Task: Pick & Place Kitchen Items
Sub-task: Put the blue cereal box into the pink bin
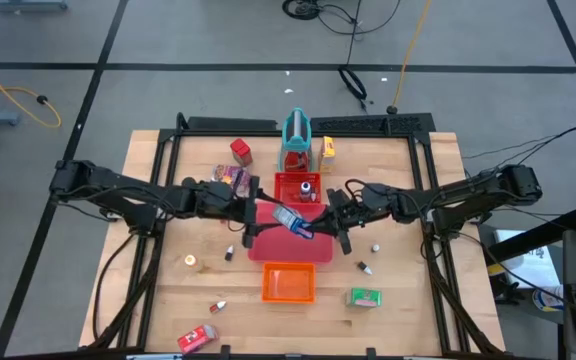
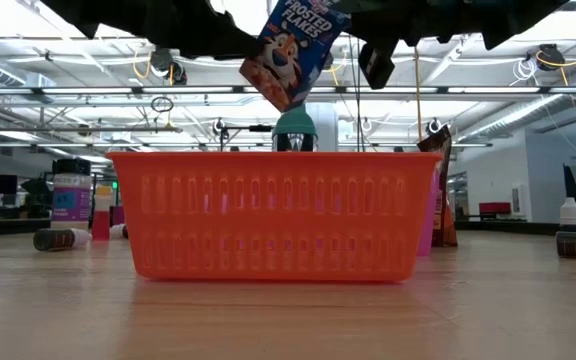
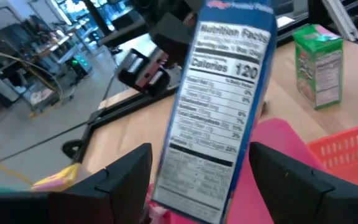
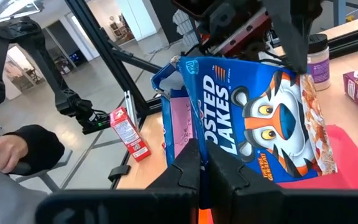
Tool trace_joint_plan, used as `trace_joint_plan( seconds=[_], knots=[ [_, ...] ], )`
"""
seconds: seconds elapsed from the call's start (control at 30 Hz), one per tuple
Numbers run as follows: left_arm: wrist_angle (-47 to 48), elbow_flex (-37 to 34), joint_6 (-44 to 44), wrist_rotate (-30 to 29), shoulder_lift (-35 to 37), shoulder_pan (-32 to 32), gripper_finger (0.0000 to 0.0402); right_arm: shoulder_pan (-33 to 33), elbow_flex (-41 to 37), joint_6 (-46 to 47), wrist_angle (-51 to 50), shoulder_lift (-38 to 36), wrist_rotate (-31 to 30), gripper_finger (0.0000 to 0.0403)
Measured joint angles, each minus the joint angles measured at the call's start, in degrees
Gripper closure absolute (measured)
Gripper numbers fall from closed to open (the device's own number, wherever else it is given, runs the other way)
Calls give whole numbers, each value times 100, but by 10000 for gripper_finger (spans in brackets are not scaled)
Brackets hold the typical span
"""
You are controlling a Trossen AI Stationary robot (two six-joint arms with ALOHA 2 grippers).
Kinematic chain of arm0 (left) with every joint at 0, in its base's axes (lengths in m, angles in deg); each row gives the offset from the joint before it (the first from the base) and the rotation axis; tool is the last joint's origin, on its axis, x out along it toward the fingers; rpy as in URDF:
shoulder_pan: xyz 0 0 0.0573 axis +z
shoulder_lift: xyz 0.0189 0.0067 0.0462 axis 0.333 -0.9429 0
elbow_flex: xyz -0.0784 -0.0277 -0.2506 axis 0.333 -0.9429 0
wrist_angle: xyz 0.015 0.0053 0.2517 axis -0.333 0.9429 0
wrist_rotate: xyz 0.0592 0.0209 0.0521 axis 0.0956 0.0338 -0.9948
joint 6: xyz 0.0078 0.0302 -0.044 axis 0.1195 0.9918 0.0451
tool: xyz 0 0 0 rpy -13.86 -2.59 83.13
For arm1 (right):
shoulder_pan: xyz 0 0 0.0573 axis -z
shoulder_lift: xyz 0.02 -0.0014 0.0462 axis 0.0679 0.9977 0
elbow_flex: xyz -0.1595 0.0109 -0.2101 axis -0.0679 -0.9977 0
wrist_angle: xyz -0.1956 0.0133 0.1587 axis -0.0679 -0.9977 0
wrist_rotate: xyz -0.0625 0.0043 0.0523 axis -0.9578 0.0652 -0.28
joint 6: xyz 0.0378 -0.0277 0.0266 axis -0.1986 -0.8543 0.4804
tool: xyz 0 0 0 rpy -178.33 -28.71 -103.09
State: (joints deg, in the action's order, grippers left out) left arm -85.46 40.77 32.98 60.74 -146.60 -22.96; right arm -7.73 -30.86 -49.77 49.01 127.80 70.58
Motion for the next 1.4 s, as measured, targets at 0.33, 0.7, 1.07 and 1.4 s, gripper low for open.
trace_joint_plan(
  seconds=[0.33,0.7,1.07,1.4],
  knots=[
    [-287,-2,-44,406,-190,133,130,0,2,28,124,140,7,401],
    [-244,2,-262,1171,-197,175,183,42,-1,151,232,393,60,401],
    [-171,2,-238,1339,-192,177,296,42,-4,139,306,393,187,400],
    [-113,-2,-259,1397,-196,190,364,50,-6,13,405,376,132,360]
  ],
)
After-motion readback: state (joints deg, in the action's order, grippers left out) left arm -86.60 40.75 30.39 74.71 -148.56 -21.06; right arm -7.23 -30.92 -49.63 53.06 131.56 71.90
